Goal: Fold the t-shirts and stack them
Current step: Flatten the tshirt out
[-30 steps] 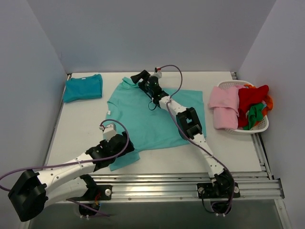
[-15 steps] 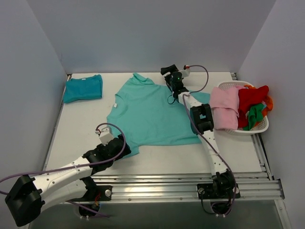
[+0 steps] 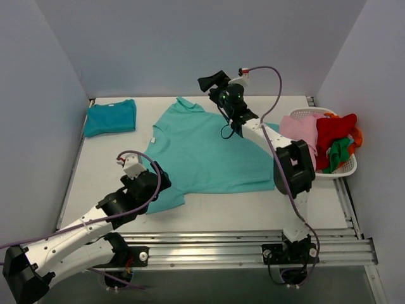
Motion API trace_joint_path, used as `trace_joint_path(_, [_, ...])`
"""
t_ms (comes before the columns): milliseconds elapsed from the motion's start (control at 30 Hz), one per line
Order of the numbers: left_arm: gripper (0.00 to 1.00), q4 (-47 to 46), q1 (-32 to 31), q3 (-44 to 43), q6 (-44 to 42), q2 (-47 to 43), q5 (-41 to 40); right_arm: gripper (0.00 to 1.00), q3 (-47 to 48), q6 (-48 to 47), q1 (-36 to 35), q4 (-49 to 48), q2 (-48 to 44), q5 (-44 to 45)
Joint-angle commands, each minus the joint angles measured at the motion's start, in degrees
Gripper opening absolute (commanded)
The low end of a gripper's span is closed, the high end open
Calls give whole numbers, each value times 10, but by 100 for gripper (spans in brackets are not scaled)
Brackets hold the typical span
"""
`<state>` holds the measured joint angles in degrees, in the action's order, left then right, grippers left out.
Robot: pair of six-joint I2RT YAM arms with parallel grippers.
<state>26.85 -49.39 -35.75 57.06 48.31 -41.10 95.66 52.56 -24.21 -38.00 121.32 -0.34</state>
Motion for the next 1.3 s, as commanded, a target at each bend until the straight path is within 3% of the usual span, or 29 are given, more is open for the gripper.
trace_joint_path(0, [95,6,3,-25,-30,0,-17,76,-106,-49,-21,73,-162,88])
trace_joint_path(67, [95,27,5,-18,-14,-2,-17,76,-167,-37,-26,160,-222,151])
trace_joint_path(233, [93,190,15,-6,57,-15,-35,76,-373,45,-32,350,-425,330])
trace_joint_path(400, [89,200,17,10,124,20,15,78,-440,124,-44,522,-584,401])
trace_joint_path(500, [89,149,19,51,161,39,51,78,-445,147,-51,628,-646,410])
trace_joint_path(667, [84,12,19,148,208,32,104,78,-458,125,-59,666,-710,379])
trace_joint_path(967, [74,2,13,174,235,42,89,79,-474,93,-59,688,-757,368])
trace_joint_path(1100, [64,-4,13,154,236,92,88,79,-478,92,-59,688,-751,363])
trace_joint_path(1133, [53,-7,13,149,235,102,89,79,-479,92,-59,687,-751,356])
trace_joint_path(1200, [41,-24,12,148,234,122,93,79,-487,95,-60,677,-752,343])
trace_joint_path(1233, [28,-28,13,148,233,126,95,76,-502,95,-60,672,-753,321])
trace_joint_path(1267, [22,-32,13,147,232,128,95,71,-512,94,-61,664,-755,307])
